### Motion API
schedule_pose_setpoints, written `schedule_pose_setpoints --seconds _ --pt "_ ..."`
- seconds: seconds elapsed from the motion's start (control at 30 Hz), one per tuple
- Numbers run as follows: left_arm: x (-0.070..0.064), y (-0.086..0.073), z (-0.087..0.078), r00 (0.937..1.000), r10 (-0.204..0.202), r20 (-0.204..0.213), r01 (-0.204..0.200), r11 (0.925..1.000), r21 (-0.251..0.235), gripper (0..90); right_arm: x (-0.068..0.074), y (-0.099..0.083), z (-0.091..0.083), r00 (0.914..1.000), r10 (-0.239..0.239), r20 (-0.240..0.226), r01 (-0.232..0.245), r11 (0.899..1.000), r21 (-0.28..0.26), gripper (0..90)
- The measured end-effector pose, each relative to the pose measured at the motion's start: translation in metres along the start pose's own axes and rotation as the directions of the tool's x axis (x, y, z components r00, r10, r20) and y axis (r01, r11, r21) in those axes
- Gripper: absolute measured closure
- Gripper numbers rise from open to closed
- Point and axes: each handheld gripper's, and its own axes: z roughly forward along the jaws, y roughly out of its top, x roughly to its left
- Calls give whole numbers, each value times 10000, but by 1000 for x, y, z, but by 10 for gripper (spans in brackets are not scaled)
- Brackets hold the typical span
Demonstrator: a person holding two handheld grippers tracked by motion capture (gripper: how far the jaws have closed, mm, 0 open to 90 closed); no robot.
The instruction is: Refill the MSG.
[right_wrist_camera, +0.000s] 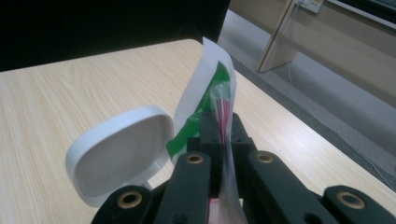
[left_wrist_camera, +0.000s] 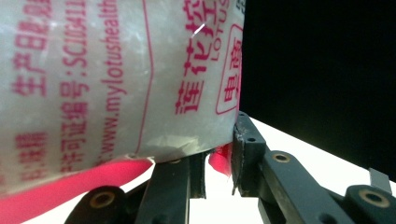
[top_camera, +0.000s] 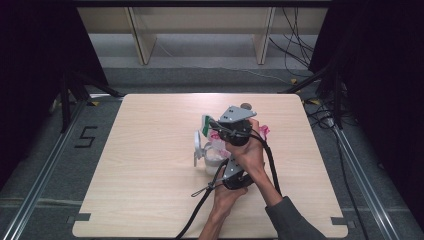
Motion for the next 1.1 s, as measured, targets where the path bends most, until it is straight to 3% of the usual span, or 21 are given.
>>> schedule_pose_setpoints --seconds 0.2,0.27,0.37,0.43,0.47,0.57,1.1 --pt "0 0 0 9999 -100 62 100 9999 -43 772 2 0 2 9999 10 104 -9 10000 -12 896" --pt "1 0 -1 10000 -26 67 26 10000 -93 773 1 0 1 9999 75 -100 -74 10000 40 896" --pt "0 0 -1 10000 -54 42 54 10000 -78 772 1 2 1 9999 -149 -38 149 9999 -62 896" --pt "1 0 0 9999 -84 139 87 9998 -204 773 2 1 2 10000 -63 3 63 10000 -17 896" --pt "1 0 -1 10000 -44 27 44 10000 -43 772 3 1 2 9999 123 -26 -123 9999 50 896" --pt "1 1 -1 10000 -47 31 47 10000 -51 772 1 1 1 10000 -62 -31 62 9999 -134 896" --pt "0 0 -2 10000 -94 18 94 9999 -85 772 3 1 1 9998 209 -72 -209 9998 23 896"
